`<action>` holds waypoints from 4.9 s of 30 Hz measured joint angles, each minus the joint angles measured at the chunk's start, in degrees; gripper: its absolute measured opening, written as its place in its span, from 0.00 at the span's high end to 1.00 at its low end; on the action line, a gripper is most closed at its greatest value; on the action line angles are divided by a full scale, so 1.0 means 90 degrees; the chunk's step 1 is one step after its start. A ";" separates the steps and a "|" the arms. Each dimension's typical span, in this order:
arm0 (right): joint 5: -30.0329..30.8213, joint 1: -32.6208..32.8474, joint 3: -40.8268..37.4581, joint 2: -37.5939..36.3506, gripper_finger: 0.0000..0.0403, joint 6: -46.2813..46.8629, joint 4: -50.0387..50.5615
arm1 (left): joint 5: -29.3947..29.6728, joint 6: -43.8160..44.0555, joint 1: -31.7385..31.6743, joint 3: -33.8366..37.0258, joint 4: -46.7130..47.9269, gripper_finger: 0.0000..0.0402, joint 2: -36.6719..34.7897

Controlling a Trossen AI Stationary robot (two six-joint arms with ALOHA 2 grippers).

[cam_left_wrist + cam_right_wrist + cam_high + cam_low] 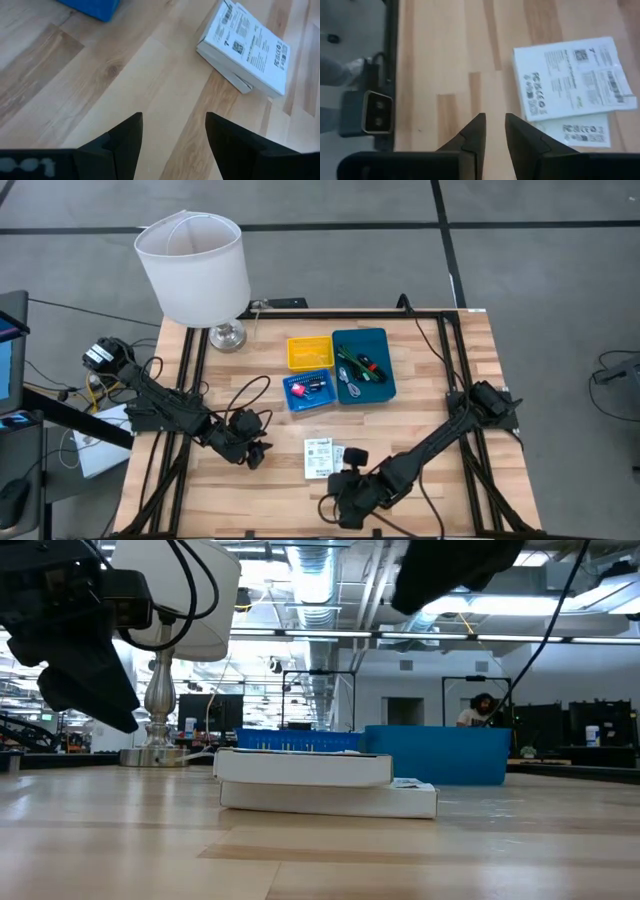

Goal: Pick and place items into bin
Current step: Put the top white card reader box into the yellow bin

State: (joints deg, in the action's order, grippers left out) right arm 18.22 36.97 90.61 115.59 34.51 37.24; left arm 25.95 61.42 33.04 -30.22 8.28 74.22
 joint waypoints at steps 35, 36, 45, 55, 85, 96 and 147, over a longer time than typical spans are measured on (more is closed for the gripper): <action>0.1986 0.0631 0.0003 0.0577 0.46 -0.2213 -0.0446 | -0.0578 -0.0270 0.0001 0.0000 0.0024 0.49 0.0002; 0.1989 0.0673 0.0090 0.0735 0.46 -0.2211 -0.0534 | -0.0579 -0.0268 0.0009 0.0000 0.0037 0.49 0.0002; 0.3182 0.0893 0.1337 0.1866 0.46 -0.2170 0.0681 | -0.0687 -0.0258 0.0129 0.0000 0.0048 0.49 0.0000; 0.3419 0.0850 0.1926 0.2768 0.46 -0.2171 0.1368 | -0.0687 -0.0118 0.0129 0.0000 0.0048 0.49 0.0002; 0.3922 0.0385 0.2261 0.2917 0.48 -0.2153 0.1736 | -0.0636 -0.0118 0.0129 0.0000 0.0050 0.49 0.0002; 0.3511 0.0224 0.2261 0.2914 0.51 -0.2175 0.1693 | -0.0643 -0.0237 0.0130 0.0000 0.0052 0.49 0.0002; 0.2566 0.0222 0.2672 0.2936 1.00 -0.1266 0.1911 | -0.0800 -0.0260 0.0131 0.0000 0.0196 0.49 0.0002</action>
State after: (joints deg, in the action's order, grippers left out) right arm 41.31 38.96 114.66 142.02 23.11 54.44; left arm 18.76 59.07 34.22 -30.22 10.04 74.24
